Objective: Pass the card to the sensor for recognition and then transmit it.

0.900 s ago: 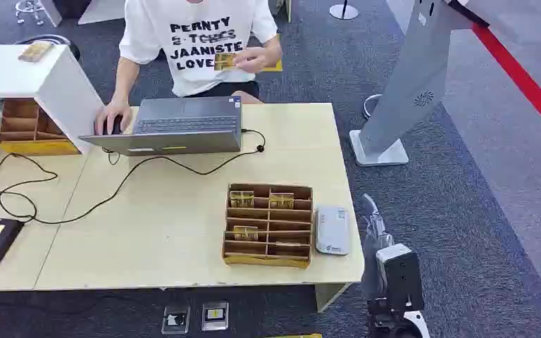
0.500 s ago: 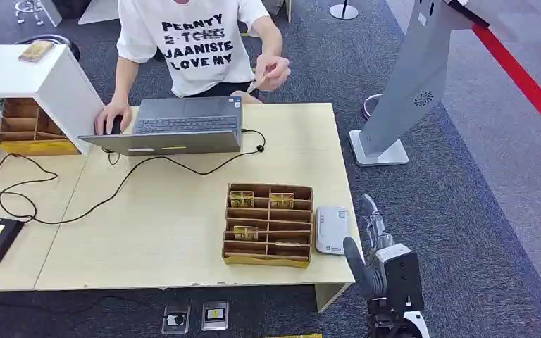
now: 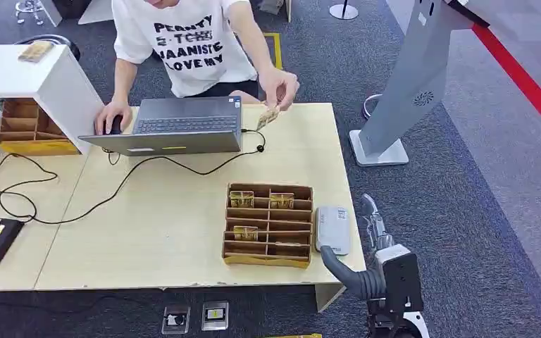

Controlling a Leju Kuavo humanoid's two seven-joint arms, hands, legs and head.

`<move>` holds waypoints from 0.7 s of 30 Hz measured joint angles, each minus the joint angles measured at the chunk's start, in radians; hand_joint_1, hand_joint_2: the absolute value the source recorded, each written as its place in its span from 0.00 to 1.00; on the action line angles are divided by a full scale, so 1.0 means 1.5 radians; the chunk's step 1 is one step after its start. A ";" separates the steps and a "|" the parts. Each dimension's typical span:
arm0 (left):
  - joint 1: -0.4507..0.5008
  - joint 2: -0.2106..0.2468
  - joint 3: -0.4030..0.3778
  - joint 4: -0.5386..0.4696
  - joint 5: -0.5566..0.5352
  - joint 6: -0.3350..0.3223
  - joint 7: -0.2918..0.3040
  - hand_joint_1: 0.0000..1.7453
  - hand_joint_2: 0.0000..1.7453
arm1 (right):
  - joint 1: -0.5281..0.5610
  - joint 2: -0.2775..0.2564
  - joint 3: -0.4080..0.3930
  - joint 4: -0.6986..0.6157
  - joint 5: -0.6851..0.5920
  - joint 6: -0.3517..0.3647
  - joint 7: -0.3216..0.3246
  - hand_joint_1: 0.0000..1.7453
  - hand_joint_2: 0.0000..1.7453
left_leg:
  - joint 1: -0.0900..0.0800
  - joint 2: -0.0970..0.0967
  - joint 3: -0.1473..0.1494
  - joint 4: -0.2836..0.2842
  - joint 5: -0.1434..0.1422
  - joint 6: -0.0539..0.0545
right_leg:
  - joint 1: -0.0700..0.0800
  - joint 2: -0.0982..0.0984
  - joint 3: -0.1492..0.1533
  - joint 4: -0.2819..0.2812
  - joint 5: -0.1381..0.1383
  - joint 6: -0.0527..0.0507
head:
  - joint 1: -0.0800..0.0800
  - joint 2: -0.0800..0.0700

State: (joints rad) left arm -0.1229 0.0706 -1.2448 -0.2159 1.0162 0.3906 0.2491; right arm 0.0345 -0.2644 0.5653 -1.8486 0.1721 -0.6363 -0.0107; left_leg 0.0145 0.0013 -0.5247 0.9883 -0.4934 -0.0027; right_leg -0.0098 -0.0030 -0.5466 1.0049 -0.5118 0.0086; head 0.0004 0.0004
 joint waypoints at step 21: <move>-0.001 -0.004 0.000 0.000 -0.022 -0.004 0.000 0.00 1.00 | -0.094 0.021 0.003 -0.006 0.376 0.056 0.113 0.00 1.00 | 0.000 0.000 0.000 0.000 0.000 0.000 | 0.000 0.000 0.000 0.000 0.000 0.000 | 0.000 0.000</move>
State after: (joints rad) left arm -0.1247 0.0652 -1.2451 -0.2159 0.9827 0.3849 0.2491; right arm -0.1060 -0.2323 0.5695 -1.8570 0.7365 -0.5524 0.1594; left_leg 0.0145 0.0014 -0.5247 0.9883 -0.4933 -0.0027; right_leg -0.0098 -0.0031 -0.5463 1.0050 -0.5118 0.0086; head 0.0000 0.0004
